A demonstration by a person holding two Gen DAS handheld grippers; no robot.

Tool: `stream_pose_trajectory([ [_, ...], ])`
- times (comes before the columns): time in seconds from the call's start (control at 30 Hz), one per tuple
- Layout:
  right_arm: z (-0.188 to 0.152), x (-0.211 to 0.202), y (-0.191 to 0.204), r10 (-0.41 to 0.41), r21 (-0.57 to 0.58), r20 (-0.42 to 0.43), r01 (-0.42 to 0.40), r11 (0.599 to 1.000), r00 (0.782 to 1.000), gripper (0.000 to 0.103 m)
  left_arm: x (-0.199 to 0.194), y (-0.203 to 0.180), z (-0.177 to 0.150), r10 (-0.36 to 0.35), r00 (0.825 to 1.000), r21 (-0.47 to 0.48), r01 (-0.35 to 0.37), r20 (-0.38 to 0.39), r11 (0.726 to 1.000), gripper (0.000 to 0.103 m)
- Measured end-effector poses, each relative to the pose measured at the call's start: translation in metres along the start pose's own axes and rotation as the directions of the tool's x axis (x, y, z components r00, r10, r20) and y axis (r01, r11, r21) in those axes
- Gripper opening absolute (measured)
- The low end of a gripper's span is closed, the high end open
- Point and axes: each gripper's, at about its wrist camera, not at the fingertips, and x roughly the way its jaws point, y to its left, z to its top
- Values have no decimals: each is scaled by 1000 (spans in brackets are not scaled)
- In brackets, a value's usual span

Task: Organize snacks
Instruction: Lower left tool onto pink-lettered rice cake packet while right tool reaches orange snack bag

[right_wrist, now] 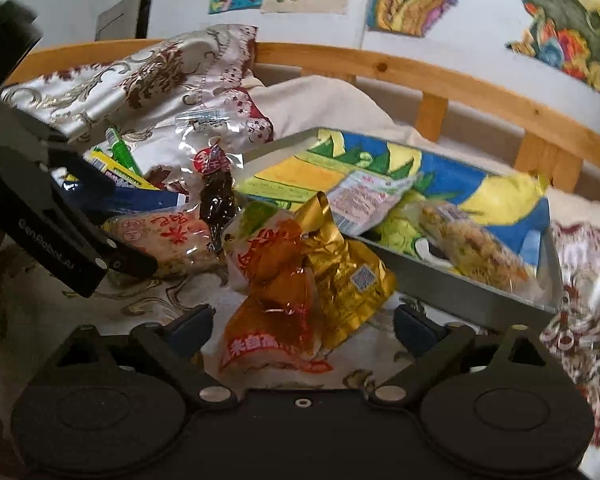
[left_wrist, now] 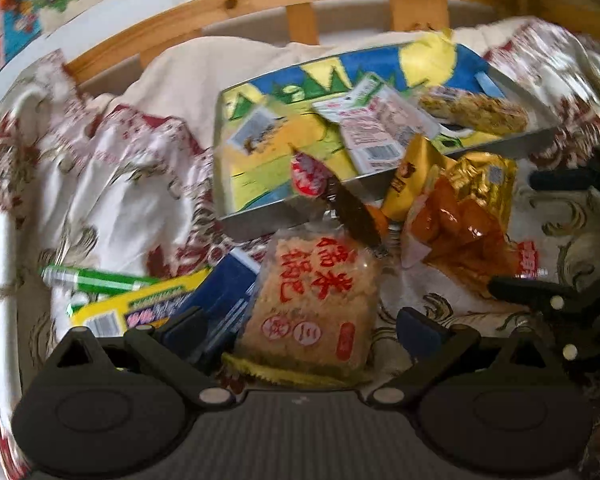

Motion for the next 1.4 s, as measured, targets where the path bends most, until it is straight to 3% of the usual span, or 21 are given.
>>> stream_pose_trajectory([
  [0.2,2,5,2,16,-48,34,-14,999,999,89,12,-5,9,-18,1000,96,19,-16,995,101],
  [0.4,4,1,0,21,-43,50,-19,999,999,83,21,2,12,-87,994,50,91,-66,995,91],
  [0.8,6,14,1,55,-26,19,-54,998,998,64,36,6,21,-107,987,22,110,-118,994,86],
  [0.93,6,20,7,69,-41,-9,-69,997,998,53,37,9,23,-105,987,-18,104,-120,994,82],
  [1.23,6,25,7,82,-22,-42,-83,996,996,54,40,10,24,-124,982,-10,123,-140,992,84],
  [1.4,5,23,7,87,-7,-31,-88,996,996,49,36,11,23,-129,984,-29,127,-126,992,77],
])
